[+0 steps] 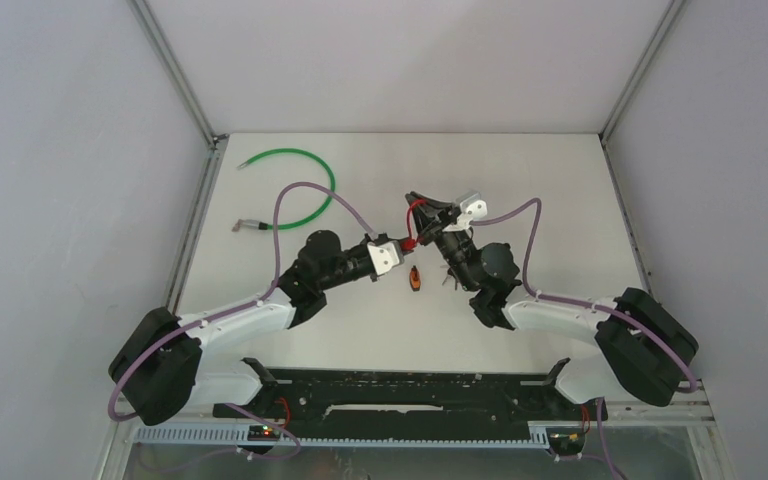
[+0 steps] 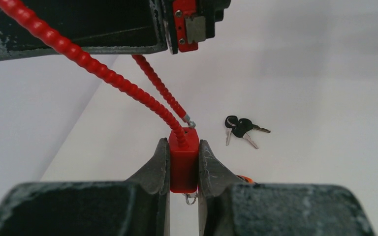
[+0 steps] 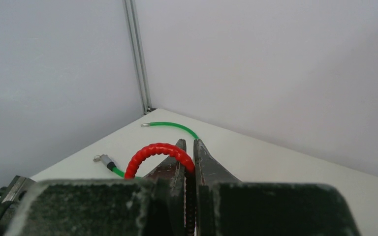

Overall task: Lock with the key
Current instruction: Lock the lock.

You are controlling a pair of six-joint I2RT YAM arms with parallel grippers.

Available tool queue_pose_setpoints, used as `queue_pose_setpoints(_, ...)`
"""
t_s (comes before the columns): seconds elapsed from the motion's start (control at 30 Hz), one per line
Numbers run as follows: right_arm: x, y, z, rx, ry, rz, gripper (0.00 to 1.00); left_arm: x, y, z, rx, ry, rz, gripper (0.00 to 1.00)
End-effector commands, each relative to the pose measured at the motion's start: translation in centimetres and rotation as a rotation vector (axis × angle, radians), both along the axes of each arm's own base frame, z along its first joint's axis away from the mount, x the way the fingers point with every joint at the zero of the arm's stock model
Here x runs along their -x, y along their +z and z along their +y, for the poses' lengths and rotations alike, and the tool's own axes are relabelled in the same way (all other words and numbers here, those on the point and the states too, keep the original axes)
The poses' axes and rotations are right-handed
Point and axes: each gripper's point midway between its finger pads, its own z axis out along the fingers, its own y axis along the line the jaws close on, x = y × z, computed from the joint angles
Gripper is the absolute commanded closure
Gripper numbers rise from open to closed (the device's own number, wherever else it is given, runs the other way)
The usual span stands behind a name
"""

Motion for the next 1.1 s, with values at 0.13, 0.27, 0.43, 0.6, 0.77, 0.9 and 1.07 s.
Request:
queue_pose_setpoints(0.13,3.3,9.3,-3.9,-0.104,-0.047,-0.262,0.92,1.0,-5.4,1.1,-0.130,0.026,0.143,1.00)
queue_pose_setpoints(0.27,3.6,8.4,-4.6,0.010,-0.079,-0.273,0.88,0.6,-5.4,1.4,-0.135,0.051,0.138,1.00)
queue_pose_setpoints(0.43,3.4,5.2,-5.6,0.164,-0.117,-0.198,0.82,-0.6,-5.1,2.7,-0.124,0.156,0.115,1.00)
queue_pose_setpoints(0.6,2.5,0.9,-7.8,0.233,-0.184,-0.093,0.77,-1.2,-4.5,3.7,-0.091,0.230,0.088,1.00)
queue_pose_setpoints(0.77,1.2,-3.1,-9.3,0.294,-0.212,0.042,0.69,-1.2,-4.2,3.9,-0.078,0.236,0.076,1.00)
queue_pose_setpoints(0.9,0.4,-5.6,-10.0,0.364,-0.236,0.114,0.64,-1.3,-4.1,4.1,-0.076,0.250,0.071,1.00)
queue_pose_setpoints(1.07,0.0,-8.2,-10.6,0.437,-0.248,0.186,0.56,-1.5,-4.0,4.6,-0.072,0.275,0.063,1.00)
